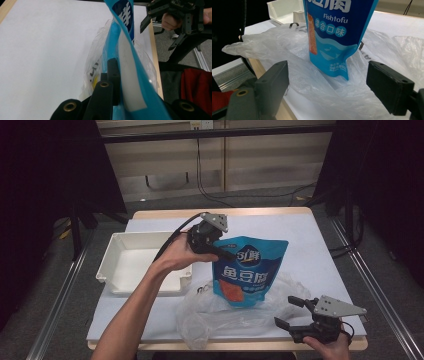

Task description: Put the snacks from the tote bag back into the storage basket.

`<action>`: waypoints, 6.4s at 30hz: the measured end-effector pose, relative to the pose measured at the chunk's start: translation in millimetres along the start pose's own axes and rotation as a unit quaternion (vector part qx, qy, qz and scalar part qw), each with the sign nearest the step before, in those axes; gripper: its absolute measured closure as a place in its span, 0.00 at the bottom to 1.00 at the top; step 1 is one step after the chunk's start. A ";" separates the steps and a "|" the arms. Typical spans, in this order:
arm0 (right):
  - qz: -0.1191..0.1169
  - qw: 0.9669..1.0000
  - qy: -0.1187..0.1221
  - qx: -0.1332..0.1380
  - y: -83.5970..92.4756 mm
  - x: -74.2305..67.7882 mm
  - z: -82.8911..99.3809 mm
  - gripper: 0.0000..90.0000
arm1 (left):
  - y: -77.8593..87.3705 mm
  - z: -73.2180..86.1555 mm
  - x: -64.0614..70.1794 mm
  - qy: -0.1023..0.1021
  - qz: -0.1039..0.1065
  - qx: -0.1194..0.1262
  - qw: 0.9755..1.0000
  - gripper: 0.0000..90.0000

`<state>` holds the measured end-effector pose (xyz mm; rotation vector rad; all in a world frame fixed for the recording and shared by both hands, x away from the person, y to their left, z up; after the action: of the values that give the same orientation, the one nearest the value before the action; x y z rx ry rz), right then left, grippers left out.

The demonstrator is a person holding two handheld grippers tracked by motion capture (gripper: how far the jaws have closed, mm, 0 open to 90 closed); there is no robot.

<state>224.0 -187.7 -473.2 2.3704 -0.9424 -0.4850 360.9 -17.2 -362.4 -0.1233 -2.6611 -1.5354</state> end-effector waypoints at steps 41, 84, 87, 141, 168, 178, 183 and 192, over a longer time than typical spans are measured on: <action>0.007 1.000 0.003 0.026 6.9 0.0 -4.5 0.06 | 48.5 -36.4 20.5 -0.016 0.004 0.021 1.000 1.00; 0.000 1.000 0.009 0.022 3.7 -3.0 -3.9 0.07 | 142.4 23.4 -20.7 0.076 -0.100 0.068 0.990 1.00; -0.001 1.000 0.010 0.023 3.7 -3.2 -4.0 0.07 | 145.0 28.6 -24.4 0.087 -0.103 0.074 0.988 1.00; -0.004 1.000 0.005 0.019 -1.6 -1.6 -3.9 0.07 | 191.6 139.5 -72.9 0.195 -0.161 0.076 0.965 1.00; -0.002 1.000 0.004 0.019 1.4 -1.5 -2.4 0.07 | 160.2 141.1 -116.7 0.203 -0.152 0.093 0.963 1.00; -0.002 1.000 0.007 0.017 1.3 -2.5 -1.6 0.07 | 138.0 146.6 -132.1 0.210 -0.155 0.103 0.960 1.00; -0.004 1.000 0.008 0.017 0.7 -2.6 -1.7 0.07 | 133.3 147.7 -138.6 0.217 -0.153 0.110 0.958 1.00; -0.004 1.000 0.009 0.016 0.1 -3.3 -1.5 0.07 | 123.5 150.9 -147.4 0.221 -0.151 0.118 0.956 1.00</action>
<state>222.4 -184.9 -471.6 2.4033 -0.9387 -0.4536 517.5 169.9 -345.9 0.5944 -2.5380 -1.1151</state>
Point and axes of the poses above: each handheld gripper's, and its own axes: y roughly backward along the jaws, z roughly out of its underside, x roughly to its right, the point moved 9 cm from there along -y, roughly forward along the jaws, and after that the axes turned 15 degrees about -x, right-handed, at the moved point
